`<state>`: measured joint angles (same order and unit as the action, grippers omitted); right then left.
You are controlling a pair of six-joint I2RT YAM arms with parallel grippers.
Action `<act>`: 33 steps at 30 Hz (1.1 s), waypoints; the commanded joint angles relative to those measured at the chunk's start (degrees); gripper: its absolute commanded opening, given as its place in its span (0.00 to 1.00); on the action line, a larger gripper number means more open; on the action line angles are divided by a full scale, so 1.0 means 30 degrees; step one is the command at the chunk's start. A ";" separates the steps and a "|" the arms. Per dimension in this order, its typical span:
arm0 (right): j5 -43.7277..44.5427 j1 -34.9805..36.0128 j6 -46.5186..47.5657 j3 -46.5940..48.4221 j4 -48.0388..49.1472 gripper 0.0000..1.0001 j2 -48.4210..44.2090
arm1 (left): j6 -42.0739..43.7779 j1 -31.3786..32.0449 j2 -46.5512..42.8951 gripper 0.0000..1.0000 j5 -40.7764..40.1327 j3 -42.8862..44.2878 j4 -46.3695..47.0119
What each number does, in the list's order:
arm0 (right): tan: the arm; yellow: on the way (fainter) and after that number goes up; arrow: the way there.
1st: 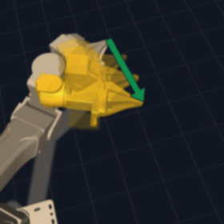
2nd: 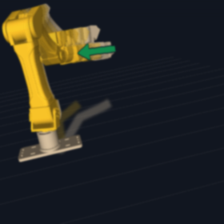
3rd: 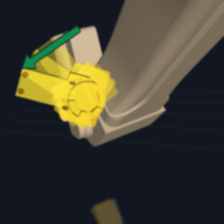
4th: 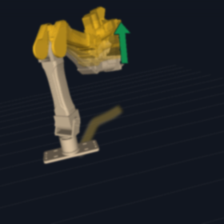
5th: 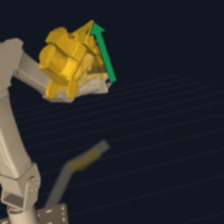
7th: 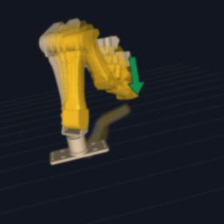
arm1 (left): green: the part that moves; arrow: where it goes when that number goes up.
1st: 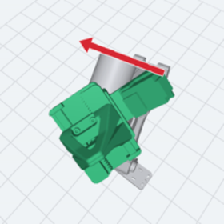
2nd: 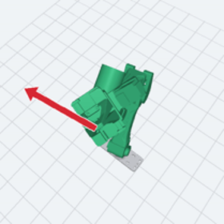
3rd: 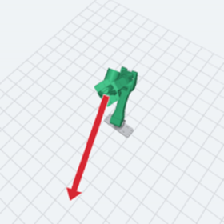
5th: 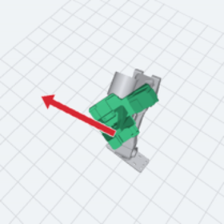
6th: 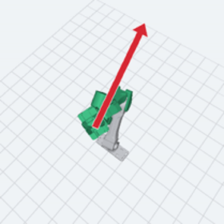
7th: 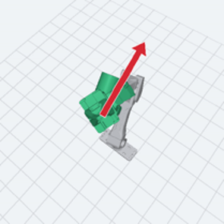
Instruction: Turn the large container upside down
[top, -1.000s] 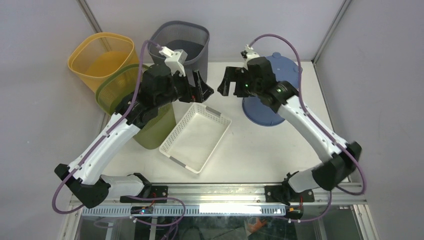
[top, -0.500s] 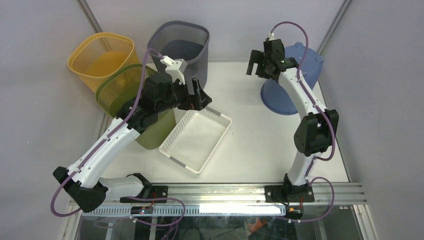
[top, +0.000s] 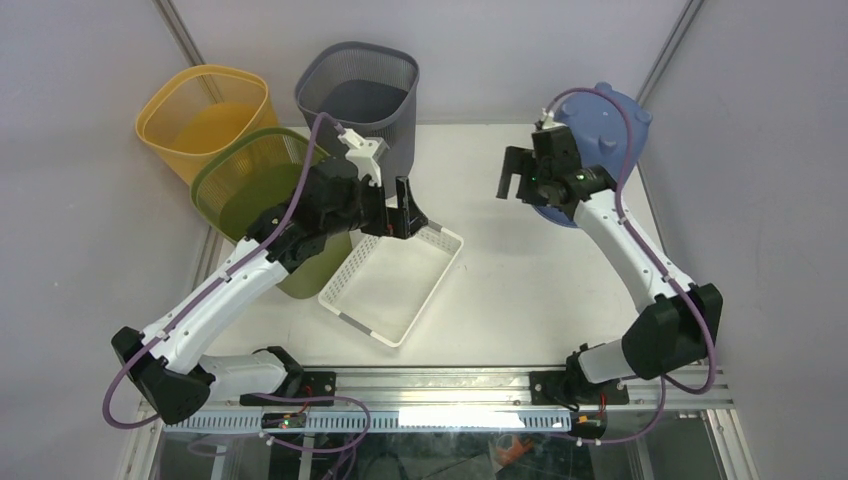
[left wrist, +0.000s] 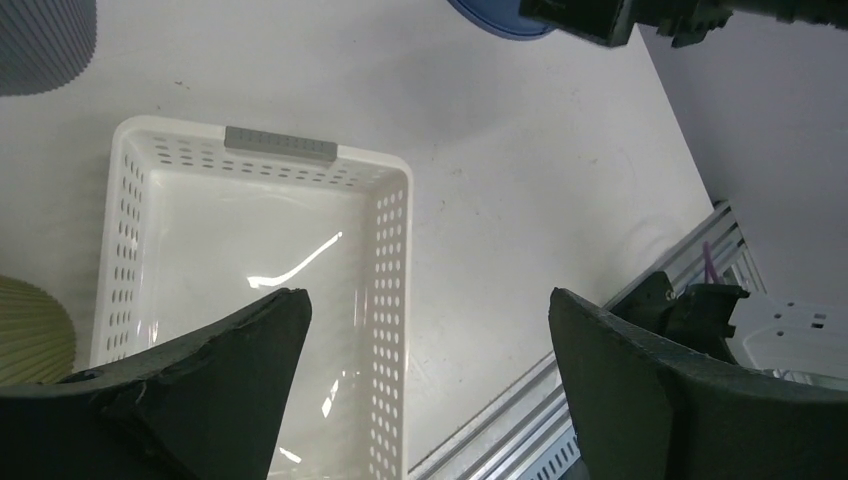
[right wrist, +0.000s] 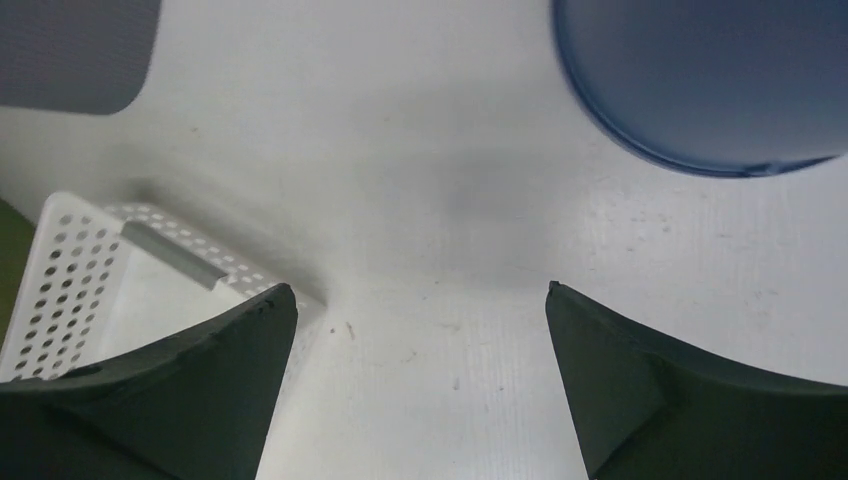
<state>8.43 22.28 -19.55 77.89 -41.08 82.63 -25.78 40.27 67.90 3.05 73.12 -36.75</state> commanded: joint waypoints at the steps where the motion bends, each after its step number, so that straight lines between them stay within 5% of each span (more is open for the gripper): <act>1: -0.0005 -0.2212 -0.0855 -0.0765 0.0831 1.00 -0.0387 | 0.0926 0.0606 -0.0343 0.95 -0.0002 -0.0400 0.0553; 12: 0.2035 -0.6331 -0.1079 0.4585 0.2301 1.00 0.5890 | 0.0627 0.2346 -0.0155 0.99 -0.0798 -0.2065 0.0758; 19: 0.1256 -0.6865 -0.0869 0.8386 0.1502 1.00 0.8888 | 0.0465 0.2959 -0.0075 0.99 -0.1055 -0.2872 0.0955; 27: -0.0154 -0.5222 -0.0734 0.2005 0.3734 1.00 0.2967 | 0.0852 0.3296 0.0772 0.99 -0.2040 -0.3047 0.1290; 33: -0.1033 -0.3426 -0.1620 -0.3529 0.3786 1.00 -0.2372 | 0.1060 0.5508 0.2370 0.99 -0.4425 -0.3150 0.1468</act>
<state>7.77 9.56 -22.17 74.41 -33.12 86.87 -23.73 52.62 72.47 -4.84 63.79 -35.70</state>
